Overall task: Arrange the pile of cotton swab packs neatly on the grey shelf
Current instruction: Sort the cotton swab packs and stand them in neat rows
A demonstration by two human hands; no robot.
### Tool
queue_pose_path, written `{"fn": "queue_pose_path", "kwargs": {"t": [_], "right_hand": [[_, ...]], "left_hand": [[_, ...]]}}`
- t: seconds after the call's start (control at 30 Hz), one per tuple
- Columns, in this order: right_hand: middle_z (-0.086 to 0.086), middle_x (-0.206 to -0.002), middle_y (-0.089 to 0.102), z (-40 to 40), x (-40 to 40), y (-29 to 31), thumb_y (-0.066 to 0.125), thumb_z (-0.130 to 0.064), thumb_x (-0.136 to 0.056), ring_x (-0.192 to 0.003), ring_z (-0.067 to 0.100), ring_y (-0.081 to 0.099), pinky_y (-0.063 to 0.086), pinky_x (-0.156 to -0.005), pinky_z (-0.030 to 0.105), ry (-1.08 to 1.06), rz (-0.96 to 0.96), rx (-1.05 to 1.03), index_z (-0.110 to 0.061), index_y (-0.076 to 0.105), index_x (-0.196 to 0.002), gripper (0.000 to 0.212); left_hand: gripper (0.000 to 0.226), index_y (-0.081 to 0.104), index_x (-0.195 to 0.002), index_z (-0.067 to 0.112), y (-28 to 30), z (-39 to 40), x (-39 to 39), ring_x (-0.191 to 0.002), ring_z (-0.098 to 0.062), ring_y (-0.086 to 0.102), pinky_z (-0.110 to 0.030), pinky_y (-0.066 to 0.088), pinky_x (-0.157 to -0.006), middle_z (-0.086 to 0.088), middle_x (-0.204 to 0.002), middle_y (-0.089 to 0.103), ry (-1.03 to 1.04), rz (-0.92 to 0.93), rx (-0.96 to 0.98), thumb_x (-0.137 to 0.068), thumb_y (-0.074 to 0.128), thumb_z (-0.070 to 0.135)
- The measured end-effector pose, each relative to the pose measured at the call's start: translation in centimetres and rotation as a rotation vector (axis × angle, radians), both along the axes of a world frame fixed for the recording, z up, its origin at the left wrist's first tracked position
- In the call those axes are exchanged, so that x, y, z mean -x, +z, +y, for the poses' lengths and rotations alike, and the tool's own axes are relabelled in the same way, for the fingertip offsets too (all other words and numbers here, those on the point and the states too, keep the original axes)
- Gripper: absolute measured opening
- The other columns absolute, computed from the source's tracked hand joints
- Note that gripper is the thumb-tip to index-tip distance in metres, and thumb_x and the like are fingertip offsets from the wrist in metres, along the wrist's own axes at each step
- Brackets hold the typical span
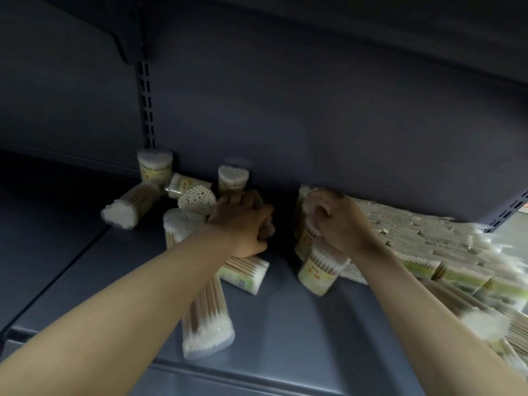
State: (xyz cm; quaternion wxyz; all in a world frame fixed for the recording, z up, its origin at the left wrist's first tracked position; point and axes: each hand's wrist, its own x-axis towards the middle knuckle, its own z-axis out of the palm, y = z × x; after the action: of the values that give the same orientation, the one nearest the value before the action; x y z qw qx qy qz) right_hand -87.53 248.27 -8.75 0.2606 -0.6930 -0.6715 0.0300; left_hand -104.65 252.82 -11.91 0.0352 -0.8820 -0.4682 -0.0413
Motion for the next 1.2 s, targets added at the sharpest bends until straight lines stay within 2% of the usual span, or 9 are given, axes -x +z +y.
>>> {"fn": "queue_pose_path", "kwargs": {"t": [0.13,0.3,0.8,1.1,1.2], "right_hand": [[0.017,-0.114,0.062,-0.1,0.1,-0.1,0.046,0.000,-0.084,-0.105,0.034,0.055,0.043,-0.085,0.036,-0.007,-0.023,-0.009,-0.002,0.062,-0.107,0.028],[0.017,-0.125,0.056,-0.2,0.2,0.2,0.045,0.000,-0.086,-0.115,0.032,0.050,0.032,-0.086,0.027,-0.044,-0.077,-0.047,-0.005,0.058,-0.118,0.035],[0.012,-0.130,0.052,-0.4,0.9,0.5,0.045,-0.003,-0.088,-0.117,0.029,0.048,0.033,-0.087,0.025,-0.049,-0.096,-0.040,-0.013,0.055,-0.124,0.039],[0.008,-0.135,0.048,-1.3,0.9,0.6,0.044,-0.005,-0.090,-0.124,0.025,0.043,0.031,-0.097,0.025,-0.068,-0.053,-0.033,-0.013,0.052,-0.126,0.039],[0.007,-0.132,0.051,-1.6,0.7,0.7,0.044,-0.005,-0.089,-0.121,0.024,0.044,0.033,-0.093,0.025,-0.092,-0.026,-0.069,-0.014,0.054,-0.124,0.038]], "left_hand": [[0.065,0.028,-0.137,0.032,-0.2,-0.1,0.9,-0.131,-0.030,0.027,-0.037,0.020,-0.105,-0.006,-0.143,0.029,-0.004,-0.027,-0.012,-0.080,0.055,0.047],[0.068,0.027,-0.138,0.034,-0.5,0.0,1.5,-0.132,-0.029,0.027,-0.037,0.020,-0.106,-0.006,-0.144,0.029,-0.008,-0.049,-0.018,-0.077,0.055,0.048],[0.069,0.027,-0.139,0.033,-0.4,-0.1,2.7,-0.133,-0.027,0.025,-0.038,0.019,-0.106,-0.004,-0.145,0.026,-0.015,-0.052,0.007,-0.078,0.056,0.047],[0.070,0.021,-0.144,0.032,0.2,-0.5,2.7,-0.135,-0.029,0.021,-0.040,0.019,-0.108,-0.006,-0.148,0.022,-0.003,0.011,0.030,-0.083,0.053,0.046],[0.064,0.023,-0.144,0.028,0.6,-0.7,2.6,-0.133,-0.028,0.027,-0.039,0.025,-0.104,-0.005,-0.145,0.027,-0.036,0.006,-0.028,-0.089,0.046,0.049]]}}
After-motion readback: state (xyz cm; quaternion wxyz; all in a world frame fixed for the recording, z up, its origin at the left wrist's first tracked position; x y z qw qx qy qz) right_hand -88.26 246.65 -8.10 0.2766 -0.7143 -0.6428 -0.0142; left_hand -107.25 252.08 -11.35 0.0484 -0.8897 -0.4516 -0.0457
